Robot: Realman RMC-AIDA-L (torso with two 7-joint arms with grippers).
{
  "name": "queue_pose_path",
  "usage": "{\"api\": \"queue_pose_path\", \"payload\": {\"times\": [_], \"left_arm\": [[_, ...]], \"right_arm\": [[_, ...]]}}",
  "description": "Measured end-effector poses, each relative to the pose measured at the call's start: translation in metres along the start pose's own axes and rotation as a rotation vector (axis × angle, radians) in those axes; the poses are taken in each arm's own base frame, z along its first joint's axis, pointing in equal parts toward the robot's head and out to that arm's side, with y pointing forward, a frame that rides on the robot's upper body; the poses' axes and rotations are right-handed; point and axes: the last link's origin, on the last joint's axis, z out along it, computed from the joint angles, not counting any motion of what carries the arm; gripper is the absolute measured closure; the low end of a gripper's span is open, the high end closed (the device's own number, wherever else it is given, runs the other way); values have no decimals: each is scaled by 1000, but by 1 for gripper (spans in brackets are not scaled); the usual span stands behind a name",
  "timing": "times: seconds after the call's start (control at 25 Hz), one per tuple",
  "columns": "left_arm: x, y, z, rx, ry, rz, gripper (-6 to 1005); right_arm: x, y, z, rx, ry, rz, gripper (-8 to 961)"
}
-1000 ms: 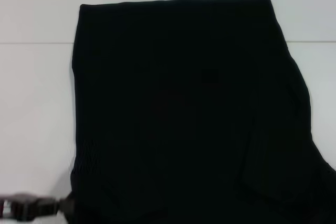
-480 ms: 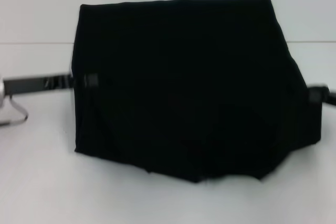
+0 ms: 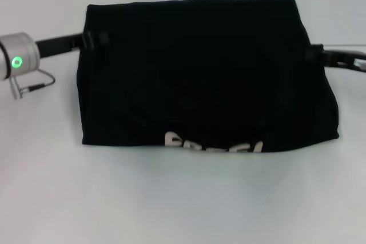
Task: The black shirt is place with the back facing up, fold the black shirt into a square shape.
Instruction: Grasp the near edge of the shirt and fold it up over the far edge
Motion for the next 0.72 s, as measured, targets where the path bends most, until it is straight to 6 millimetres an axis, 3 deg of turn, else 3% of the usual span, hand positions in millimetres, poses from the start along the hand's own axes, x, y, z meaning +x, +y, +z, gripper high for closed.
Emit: {"api": "queue_pose_path", "payload": {"times": [0.28, 0.56, 0.72], "left_arm": [[18, 1, 18, 101, 69, 53, 888], [23, 3, 29, 135, 94, 79, 883], [13, 4, 36, 163, 77, 90, 879]], "right_arm": [[-25, 9, 33, 115, -36, -39, 843], [-40, 8, 35, 143, -61, -49, 828], [-32, 8, 40, 156, -50, -25, 820]]}}
